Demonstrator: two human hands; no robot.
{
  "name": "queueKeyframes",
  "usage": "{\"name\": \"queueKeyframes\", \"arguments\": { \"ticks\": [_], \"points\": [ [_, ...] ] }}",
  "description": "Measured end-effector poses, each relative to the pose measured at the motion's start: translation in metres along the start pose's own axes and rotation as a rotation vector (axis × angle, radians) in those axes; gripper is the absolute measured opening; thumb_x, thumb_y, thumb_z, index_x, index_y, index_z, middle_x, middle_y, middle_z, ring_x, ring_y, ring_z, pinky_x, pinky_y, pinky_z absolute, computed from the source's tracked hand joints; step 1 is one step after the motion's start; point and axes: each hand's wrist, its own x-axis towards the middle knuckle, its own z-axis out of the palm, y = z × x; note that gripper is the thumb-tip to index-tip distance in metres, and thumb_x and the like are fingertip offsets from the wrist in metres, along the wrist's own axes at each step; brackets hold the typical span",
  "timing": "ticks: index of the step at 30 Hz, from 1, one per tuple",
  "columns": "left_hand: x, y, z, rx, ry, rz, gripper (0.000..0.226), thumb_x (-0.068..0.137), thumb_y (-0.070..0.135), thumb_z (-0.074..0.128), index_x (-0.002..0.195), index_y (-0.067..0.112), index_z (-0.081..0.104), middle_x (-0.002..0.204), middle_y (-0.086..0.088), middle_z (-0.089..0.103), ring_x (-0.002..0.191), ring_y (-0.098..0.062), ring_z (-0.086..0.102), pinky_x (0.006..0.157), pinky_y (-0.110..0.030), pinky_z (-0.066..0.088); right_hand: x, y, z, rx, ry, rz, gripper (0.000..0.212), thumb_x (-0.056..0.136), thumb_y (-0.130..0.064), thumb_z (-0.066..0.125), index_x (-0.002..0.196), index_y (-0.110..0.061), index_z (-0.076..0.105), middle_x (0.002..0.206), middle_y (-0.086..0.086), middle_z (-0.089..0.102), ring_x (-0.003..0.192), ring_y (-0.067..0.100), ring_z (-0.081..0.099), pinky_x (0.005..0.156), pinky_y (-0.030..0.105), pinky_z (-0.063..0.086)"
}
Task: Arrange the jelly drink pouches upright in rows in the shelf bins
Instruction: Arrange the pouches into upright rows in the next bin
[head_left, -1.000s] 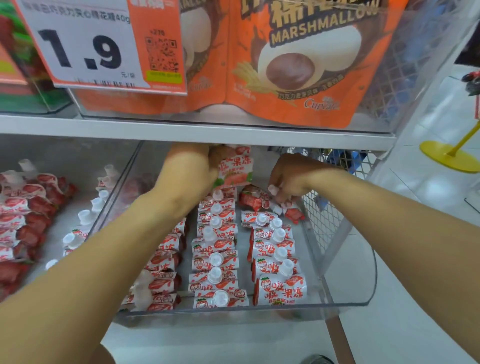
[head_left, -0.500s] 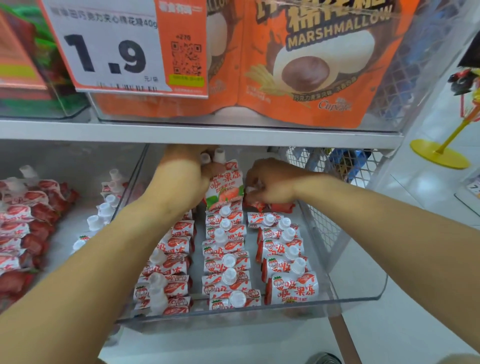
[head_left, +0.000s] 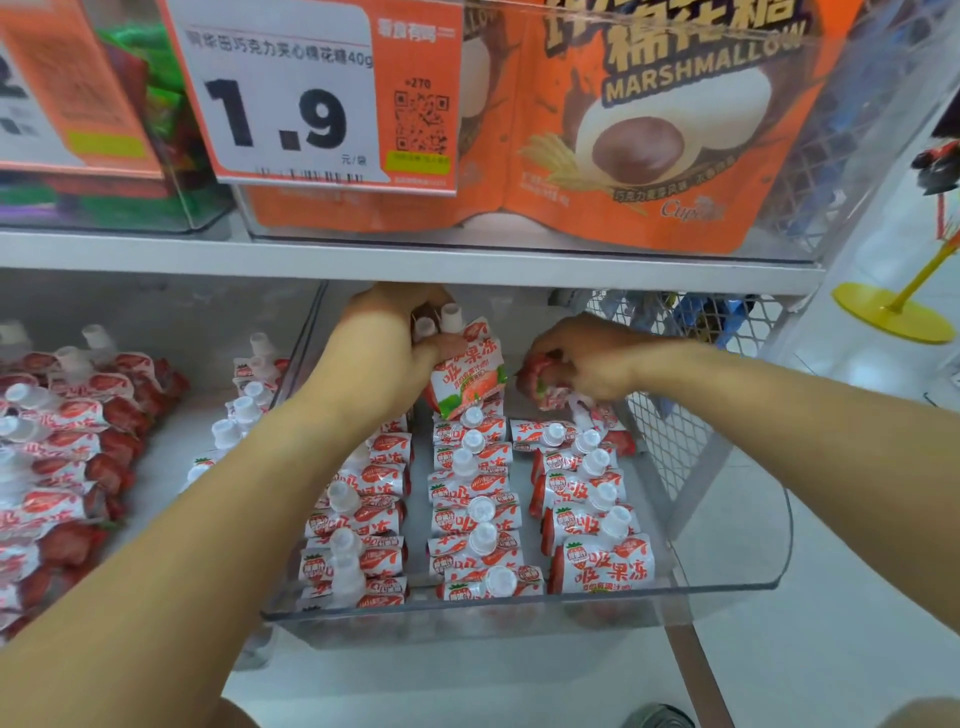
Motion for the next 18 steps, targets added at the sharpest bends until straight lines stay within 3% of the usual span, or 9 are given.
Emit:
{"name": "queueKeyframes", "arguments": {
  "ticks": [3, 6, 8, 10, 12, 14, 16, 18],
  "points": [
    [0.0, 0.001, -0.001, -0.025, -0.001, 0.007, 0.012, 0.082, 0.02, 0.074, 0.09, 0.018, 0.067, 0.078, 0.006, 0.058, 0.067, -0.008, 0.053, 0.058, -0.01, 0.035, -0.023, 0.003, -0.023, 0.136, 0.043, 0.024, 0.023, 0.098, -0.027, 0.06, 0.119, -0.03, 0.068, 0.108, -0.006, 0.068, 0.084, 0.016, 0.071, 0.076, 0.029, 0.056],
    [-0.001, 0.008, 0.002, -0.037, 0.026, 0.036, 0.01, 0.083, 0.017, 0.074, 0.092, 0.015, 0.069, 0.077, 0.004, 0.059, 0.072, -0.015, 0.056, 0.062, -0.017, 0.04, -0.039, -0.001, -0.033, 0.234, 0.072, 0.058, 0.019, 0.097, -0.03, 0.06, 0.114, -0.036, 0.068, 0.09, -0.014, 0.07, 0.066, 0.017, 0.072, 0.065, 0.027, 0.059],
    [-0.002, 0.015, 0.005, -0.03, 0.043, 0.071, 0.008, 0.084, 0.015, 0.072, 0.091, 0.013, 0.07, 0.08, -0.002, 0.063, 0.076, -0.02, 0.059, 0.067, -0.025, 0.046, -0.042, -0.011, -0.028, 0.251, 0.082, 0.055, 0.016, 0.095, -0.034, 0.063, 0.108, -0.032, 0.071, 0.082, -0.011, 0.075, 0.072, 0.017, 0.072, 0.07, 0.028, 0.058],
    [-0.003, 0.02, 0.008, -0.029, 0.05, 0.093, 0.006, 0.085, 0.014, 0.071, 0.091, 0.012, 0.07, 0.08, -0.005, 0.063, 0.077, -0.023, 0.059, 0.069, -0.029, 0.048, -0.037, -0.016, -0.012, 0.233, 0.083, 0.073, 0.034, 0.094, -0.046, 0.061, 0.1, -0.015, 0.073, 0.092, 0.004, 0.076, 0.083, 0.024, 0.069, 0.075, 0.03, 0.053],
    [-0.003, 0.02, 0.009, -0.038, 0.053, 0.09, 0.006, 0.085, 0.013, 0.071, 0.091, 0.012, 0.07, 0.081, -0.003, 0.063, 0.078, -0.022, 0.06, 0.069, -0.028, 0.048, -0.03, -0.016, 0.006, 0.306, 0.06, 0.125, 0.056, 0.093, -0.057, 0.057, 0.092, -0.002, 0.069, 0.091, 0.017, 0.072, 0.078, 0.029, 0.064, 0.069, 0.03, 0.046],
    [-0.002, 0.018, 0.009, -0.032, 0.065, 0.083, 0.008, 0.084, 0.013, 0.072, 0.092, 0.012, 0.069, 0.083, -0.003, 0.064, 0.079, -0.021, 0.06, 0.069, -0.025, 0.047, -0.028, -0.012, 0.012, 0.425, -0.017, 0.165, 0.062, 0.088, -0.064, 0.058, 0.102, -0.004, 0.068, 0.103, 0.016, 0.071, 0.085, 0.02, 0.062, 0.082, 0.027, 0.047],
    [-0.002, 0.016, 0.009, -0.023, 0.078, 0.069, 0.009, 0.084, 0.013, 0.072, 0.093, 0.014, 0.07, 0.081, -0.002, 0.063, 0.075, -0.02, 0.058, 0.063, -0.02, 0.041, -0.033, -0.011, 0.011, 0.533, -0.177, 0.174, 0.065, 0.082, -0.064, 0.066, 0.127, -0.017, 0.061, 0.129, 0.002, 0.065, 0.115, 0.018, 0.061, 0.107, 0.036, 0.044],
    [-0.002, 0.015, 0.008, -0.007, 0.08, 0.063, 0.01, 0.084, 0.013, 0.072, 0.093, 0.014, 0.069, 0.079, 0.001, 0.059, 0.072, -0.018, 0.054, 0.06, -0.017, 0.036, -0.036, -0.012, 0.012, 0.463, -0.2, 0.145, 0.066, 0.078, -0.053, 0.077, 0.132, -0.021, 0.054, 0.131, 0.001, 0.064, 0.118, 0.021, 0.062, 0.108, 0.041, 0.046]
  ]
}}
